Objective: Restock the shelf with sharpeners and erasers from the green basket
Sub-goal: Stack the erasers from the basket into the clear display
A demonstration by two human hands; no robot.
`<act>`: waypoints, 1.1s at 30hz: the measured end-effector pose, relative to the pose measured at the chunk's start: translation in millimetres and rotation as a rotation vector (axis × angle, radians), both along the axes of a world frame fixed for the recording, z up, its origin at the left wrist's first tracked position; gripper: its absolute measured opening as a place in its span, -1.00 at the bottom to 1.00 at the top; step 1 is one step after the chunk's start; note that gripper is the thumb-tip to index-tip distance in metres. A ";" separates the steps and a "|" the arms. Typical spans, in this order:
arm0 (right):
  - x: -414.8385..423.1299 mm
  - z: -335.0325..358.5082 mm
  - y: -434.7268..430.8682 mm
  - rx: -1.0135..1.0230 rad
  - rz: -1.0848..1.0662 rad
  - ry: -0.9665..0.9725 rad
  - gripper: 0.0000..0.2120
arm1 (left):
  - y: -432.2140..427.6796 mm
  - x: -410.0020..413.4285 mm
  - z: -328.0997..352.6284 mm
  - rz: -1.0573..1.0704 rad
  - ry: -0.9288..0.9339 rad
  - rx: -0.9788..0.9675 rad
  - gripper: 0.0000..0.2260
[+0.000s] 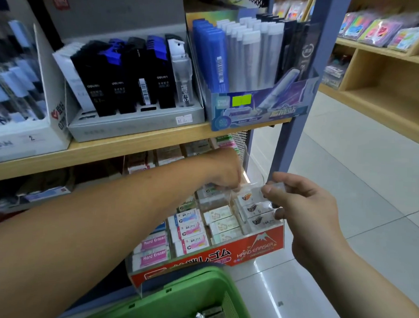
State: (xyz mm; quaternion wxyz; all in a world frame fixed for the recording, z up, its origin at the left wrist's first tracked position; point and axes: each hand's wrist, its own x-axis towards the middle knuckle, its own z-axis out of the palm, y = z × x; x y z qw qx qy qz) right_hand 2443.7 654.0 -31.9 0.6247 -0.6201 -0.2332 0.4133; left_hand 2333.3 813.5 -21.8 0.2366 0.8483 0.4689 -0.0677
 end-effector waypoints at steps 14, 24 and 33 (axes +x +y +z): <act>-24.7 0.3 16.5 0.043 0.087 0.100 -0.83 | -32.5 -64.1 17.3 0.087 -0.636 -0.358 -0.85; -39.6 -0.2 26.3 -0.028 0.140 -0.034 -0.83 | -12.3 -94.7 -9.2 0.254 -0.437 0.014 -0.90; -45.2 0.3 18.7 -0.054 0.232 -0.108 -0.83 | -11.3 -103.7 -19.1 0.118 -0.390 0.007 -0.91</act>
